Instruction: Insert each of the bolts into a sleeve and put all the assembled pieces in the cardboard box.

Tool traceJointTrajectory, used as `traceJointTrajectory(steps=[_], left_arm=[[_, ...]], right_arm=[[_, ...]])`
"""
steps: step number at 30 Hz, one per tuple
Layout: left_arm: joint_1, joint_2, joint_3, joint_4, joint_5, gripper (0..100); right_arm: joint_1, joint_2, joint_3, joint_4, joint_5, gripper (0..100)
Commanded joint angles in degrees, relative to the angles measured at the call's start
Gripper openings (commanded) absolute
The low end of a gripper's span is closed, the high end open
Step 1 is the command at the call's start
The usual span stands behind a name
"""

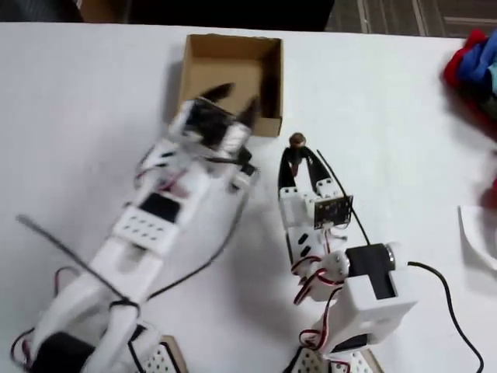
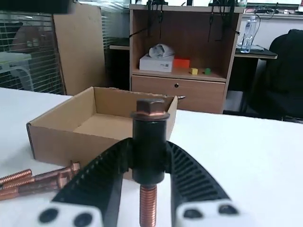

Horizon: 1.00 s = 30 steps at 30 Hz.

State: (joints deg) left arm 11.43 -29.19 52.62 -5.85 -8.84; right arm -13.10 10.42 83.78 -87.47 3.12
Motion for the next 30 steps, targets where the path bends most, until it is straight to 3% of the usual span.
traceJointTrajectory(steps=[1,8,10,16,24,27,30], left_arm=[[-7.8,-6.9,4.7,2.7,-0.2,17],[-12.3,-15.3,19.1,2.4,-0.5,17],[-12.6,-16.4,20.6,2.4,-0.5,17],[-12.6,-14.2,20.9,2.5,-0.2,17],[-12.6,-5.6,21.4,-0.8,-0.6,17],[-12.6,-4.6,21.4,-2.8,-0.6,17],[-12.6,-4.5,21.6,-3.0,-0.6,17]], right_arm=[[1.4,-0.9,-0.4,-0.5,-0.4,1.9],[0.5,-0.9,-7.7,0.3,0.1,1.9],[0.5,-1.1,-10.9,5.2,0.3,1.9],[0.6,-11.3,-20.6,36.8,1.9,1.9],[-0.1,-33.5,-36.0,93.0,1.7,1.9],[-1.5,-36.0,-42.3,105.3,1.3,1.9],[-3.9,-35.0,-47.7,109.8,-1.0,1.9]])
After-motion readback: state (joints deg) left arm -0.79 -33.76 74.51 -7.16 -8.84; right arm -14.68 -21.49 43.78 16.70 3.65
